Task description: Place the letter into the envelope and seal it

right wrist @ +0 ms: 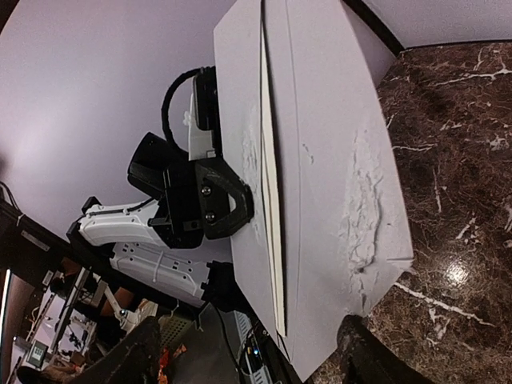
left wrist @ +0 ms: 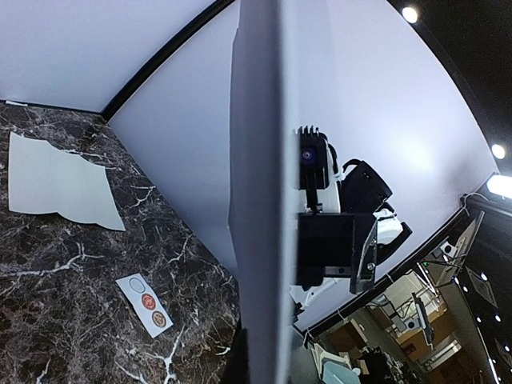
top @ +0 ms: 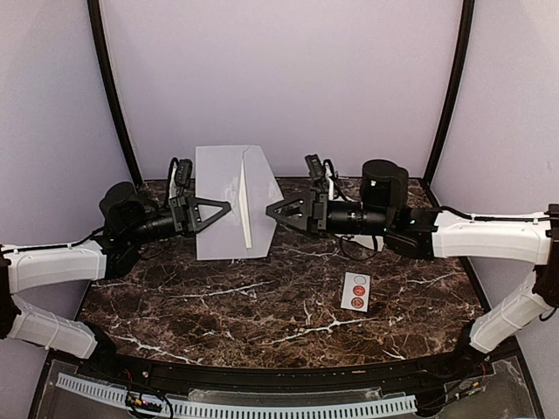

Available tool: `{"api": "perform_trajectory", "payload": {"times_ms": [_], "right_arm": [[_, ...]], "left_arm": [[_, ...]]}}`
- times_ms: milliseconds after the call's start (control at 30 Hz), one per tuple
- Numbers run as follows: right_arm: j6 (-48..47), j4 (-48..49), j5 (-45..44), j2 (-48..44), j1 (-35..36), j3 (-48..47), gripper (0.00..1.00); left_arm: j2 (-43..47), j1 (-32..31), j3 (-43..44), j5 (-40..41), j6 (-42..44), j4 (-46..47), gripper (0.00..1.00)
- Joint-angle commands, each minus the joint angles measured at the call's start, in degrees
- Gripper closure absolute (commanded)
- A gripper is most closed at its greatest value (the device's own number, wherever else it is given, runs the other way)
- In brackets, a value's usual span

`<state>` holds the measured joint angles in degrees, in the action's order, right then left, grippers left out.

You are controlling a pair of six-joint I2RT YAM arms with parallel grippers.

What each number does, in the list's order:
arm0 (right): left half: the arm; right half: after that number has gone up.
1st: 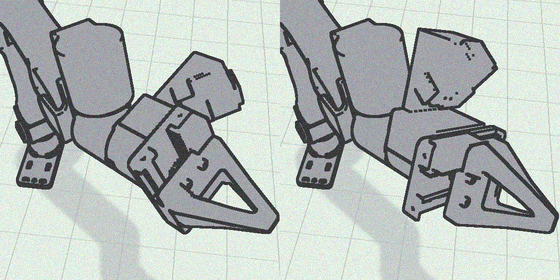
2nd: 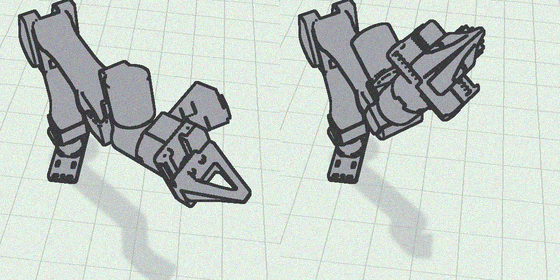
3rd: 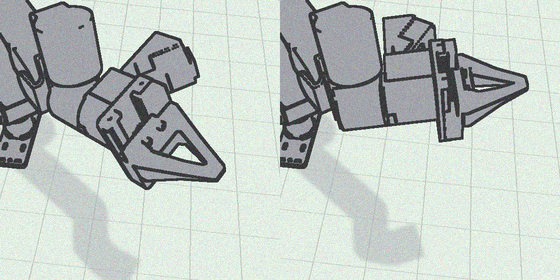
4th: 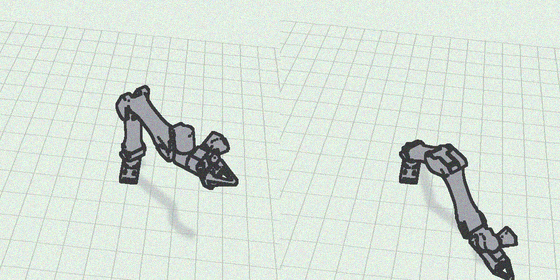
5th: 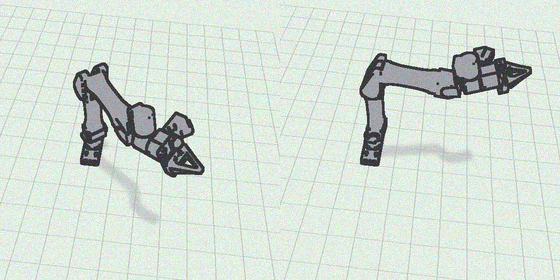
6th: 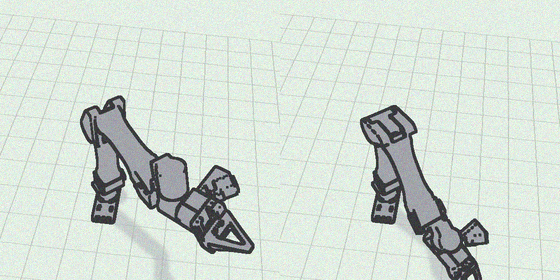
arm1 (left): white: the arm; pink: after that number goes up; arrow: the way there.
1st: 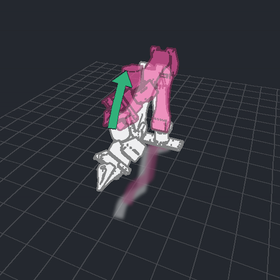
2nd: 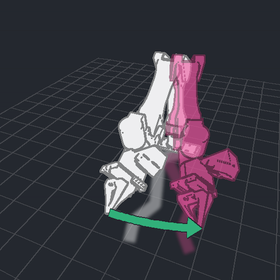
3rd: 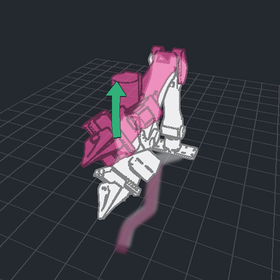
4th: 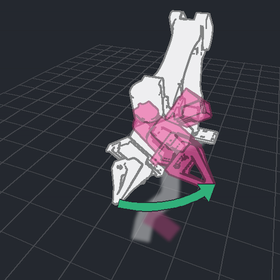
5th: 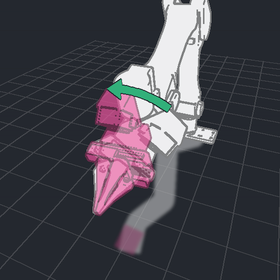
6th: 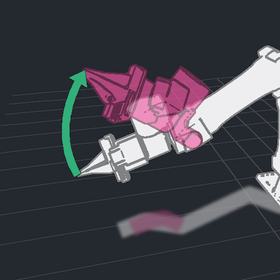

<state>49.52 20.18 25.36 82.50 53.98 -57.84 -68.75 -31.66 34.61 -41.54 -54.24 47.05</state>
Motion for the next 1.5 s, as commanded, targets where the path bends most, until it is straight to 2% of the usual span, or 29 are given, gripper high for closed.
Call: {"api": "perform_trajectory", "payload": {"times_ms": [0,67,167,400,500,567,600,900,933,1000,1133,1200,1267,1467], "right_arm": [[-0.7,-3.1,-7.2,-4.3,-2.1,4.3,0.15],[-1.5,-3.9,-7.9,-4.7,-2.5,4.4,0.07],[-3.4,-7.0,-7.7,-3.0,-2.4,1.4,0.05],[-4.7,-5.9,-5.0,1.7,-1.5,-4.4,0.04],[-5.0,-6.4,-5.4,3.3,-1.2,-6.2,0.07],[-4.6,-6.0,-5.6,4.0,-1.2,-6.8,0.14],[-4.5,-5.8,-5.5,4.4,-1.2,-7.2,0.2],[-3.2,-4.5,-4.6,5.9,-1.0,-7.5,1.0],[-3.1,-4.8,-4.6,6.1,-1.0,-7.2,1.0],[-2.6,-5.9,-4.9,6.4,-1.1,-6.7,1.0],[-2.7,-11.5,-7.3,8.3,-1.1,-5.9,1.0],[-2.8,-12.9,-7.8,9.8,-1.2,-5.0,1.0],[-2.7,-14.2,-8.2,11.5,-1.2,-4.0,1.0],[-2.6,-15.8,-10.0,16.7,-1.2,-2.9,1.0]], "left_arm": [[0.9,0.0,-0.9,-1.2,0.0,2.9,1.0],[0.9,0.0,-0.9,-1.4,0.0,2.8,1.0],[0.8,0.0,-1.2,-2.0,0.1,3.0,1.0],[1.2,0.0,-2.0,-1.6,0.1,2.2,1.0],[1.2,0.0,-1.9,-1.2,0.5,1.6,1.0],[1.2,0.0,-1.9,-1.3,0.7,1.4,1.0],[1.1,0.0,-2.0,-1.3,0.7,1.3,1.0],[0.4,0.0,-4.1,-0.9,1.3,0.4,1.0],[0.3,0.0,-4.4,-0.6,1.3,-0.1,1.0],[0.2,0.0,-5.4,0.8,1.9,-2.2,0.91],[-0.3,0.0,-7.7,4.3,4.0,-7.5,0.67],[-0.9,0.0,-9.4,6.1,4.5,-9.0,0.59],[-2.1,0.0,-10.8,7.3,4.6,-9.6,0.55],[-6.4,0.0,-12.7,9.8,5.1,-10.7,0.52]]}}
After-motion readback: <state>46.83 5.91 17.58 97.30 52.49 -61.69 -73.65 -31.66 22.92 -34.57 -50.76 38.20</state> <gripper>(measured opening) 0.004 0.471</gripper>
